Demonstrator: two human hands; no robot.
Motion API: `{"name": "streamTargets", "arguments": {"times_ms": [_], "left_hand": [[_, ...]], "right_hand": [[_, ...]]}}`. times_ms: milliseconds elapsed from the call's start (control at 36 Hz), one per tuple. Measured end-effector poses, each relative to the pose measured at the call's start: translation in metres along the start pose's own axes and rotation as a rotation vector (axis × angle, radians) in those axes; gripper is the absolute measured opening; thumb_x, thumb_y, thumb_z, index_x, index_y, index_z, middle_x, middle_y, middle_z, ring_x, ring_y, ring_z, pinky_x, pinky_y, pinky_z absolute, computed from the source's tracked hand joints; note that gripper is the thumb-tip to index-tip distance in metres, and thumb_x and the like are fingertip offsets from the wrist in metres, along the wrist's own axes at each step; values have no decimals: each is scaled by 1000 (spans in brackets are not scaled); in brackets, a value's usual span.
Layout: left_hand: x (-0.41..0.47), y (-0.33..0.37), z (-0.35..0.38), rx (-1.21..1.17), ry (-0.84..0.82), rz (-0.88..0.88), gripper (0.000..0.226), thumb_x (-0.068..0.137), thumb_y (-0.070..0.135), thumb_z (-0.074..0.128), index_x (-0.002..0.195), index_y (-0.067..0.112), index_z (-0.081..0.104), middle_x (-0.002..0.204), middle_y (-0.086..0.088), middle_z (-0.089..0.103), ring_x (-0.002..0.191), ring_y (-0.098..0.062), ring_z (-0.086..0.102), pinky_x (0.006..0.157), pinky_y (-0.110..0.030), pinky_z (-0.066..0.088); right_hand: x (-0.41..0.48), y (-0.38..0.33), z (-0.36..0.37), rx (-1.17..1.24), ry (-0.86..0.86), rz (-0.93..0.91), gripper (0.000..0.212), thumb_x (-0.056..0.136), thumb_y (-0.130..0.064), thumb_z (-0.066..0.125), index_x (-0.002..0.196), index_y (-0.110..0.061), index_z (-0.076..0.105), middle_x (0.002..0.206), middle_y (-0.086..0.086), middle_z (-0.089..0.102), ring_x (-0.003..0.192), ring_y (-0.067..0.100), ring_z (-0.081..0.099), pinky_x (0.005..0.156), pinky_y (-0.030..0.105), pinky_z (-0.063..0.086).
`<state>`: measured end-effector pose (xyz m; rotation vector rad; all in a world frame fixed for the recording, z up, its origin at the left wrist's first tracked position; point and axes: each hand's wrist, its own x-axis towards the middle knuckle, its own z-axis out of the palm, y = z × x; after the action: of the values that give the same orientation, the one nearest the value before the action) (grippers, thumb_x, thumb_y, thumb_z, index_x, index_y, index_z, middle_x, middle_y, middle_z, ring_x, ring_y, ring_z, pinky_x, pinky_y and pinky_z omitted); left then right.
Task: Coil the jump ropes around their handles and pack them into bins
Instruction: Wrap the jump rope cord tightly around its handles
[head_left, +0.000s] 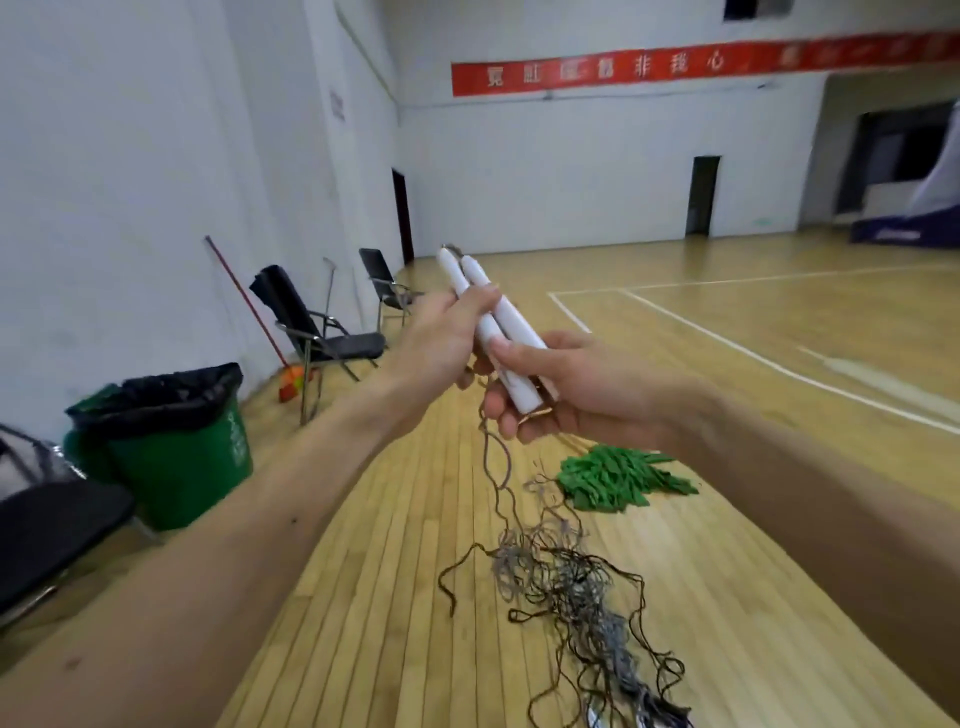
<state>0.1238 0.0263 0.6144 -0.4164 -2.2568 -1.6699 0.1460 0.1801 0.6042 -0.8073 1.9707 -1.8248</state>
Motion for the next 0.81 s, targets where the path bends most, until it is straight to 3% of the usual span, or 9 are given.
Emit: {"name": "streamTargets", "arguments": {"times_ms": [111, 222, 333, 417, 611, 722, 806], "left_hand": [[-36, 49, -2, 6, -37, 57, 40, 103, 37, 47, 108, 4, 69, 95, -24, 72, 66, -17, 63, 60, -31, 48], [-77, 61, 2, -31, -100, 31, 42, 105, 39, 44, 107, 5, 68, 78, -16, 68, 43, -8, 56, 46, -22, 44], [-122, 48, 8, -25, -187, -38, 71, 95, 65, 35, 102, 3, 70, 86, -24, 70, 60, -17, 60, 56, -29, 46], [-148, 25, 13, -37, -121, -116, 88, 80, 77, 33, 98, -1, 69, 89, -21, 71, 63, -17, 63, 50, -23, 45], [-189, -35, 33, -71, -39, -308, 45, 104, 41, 47, 89, 6, 72, 70, -13, 64, 57, -20, 58, 44, -27, 39], [-203, -51, 43, -134, -46, -398, 41, 104, 32, 46, 92, 2, 72, 70, -11, 61, 57, -17, 57, 44, -27, 38], [-210, -61, 51, -166, -15, -455, 40, 103, 30, 46, 94, 1, 72, 72, -9, 60, 56, -17, 57, 46, -28, 38]], "right_hand": [[-39, -35, 28, 13, 38, -72, 31, 106, -36, 45, 98, -9, 61, 79, 6, 66, 66, 17, 63, 59, 27, 52], [-74, -30, 51, 88, 78, -77, 29, 104, -34, 47, 92, -11, 61, 75, 5, 64, 61, 17, 60, 51, 25, 50], [-112, 2, 73, 199, 94, 0, 30, 99, -34, 51, 106, -6, 58, 75, 7, 64, 58, 18, 59, 45, 24, 47], [-137, 35, 88, 191, 136, 63, 30, 102, -32, 51, 113, -4, 55, 76, 10, 64, 58, 20, 58, 45, 25, 46], [-177, 98, 108, 180, 169, 164, 23, 102, -28, 53, 104, -5, 55, 77, 12, 63, 55, 20, 55, 42, 27, 40], [-189, 117, 112, 183, 185, 190, 26, 98, -34, 56, 97, -8, 55, 73, 9, 57, 53, 19, 50, 44, 27, 38], [-195, 129, 113, 257, 198, 247, 29, 99, -34, 54, 104, -6, 54, 71, 6, 53, 51, 16, 46, 46, 25, 34]]}}
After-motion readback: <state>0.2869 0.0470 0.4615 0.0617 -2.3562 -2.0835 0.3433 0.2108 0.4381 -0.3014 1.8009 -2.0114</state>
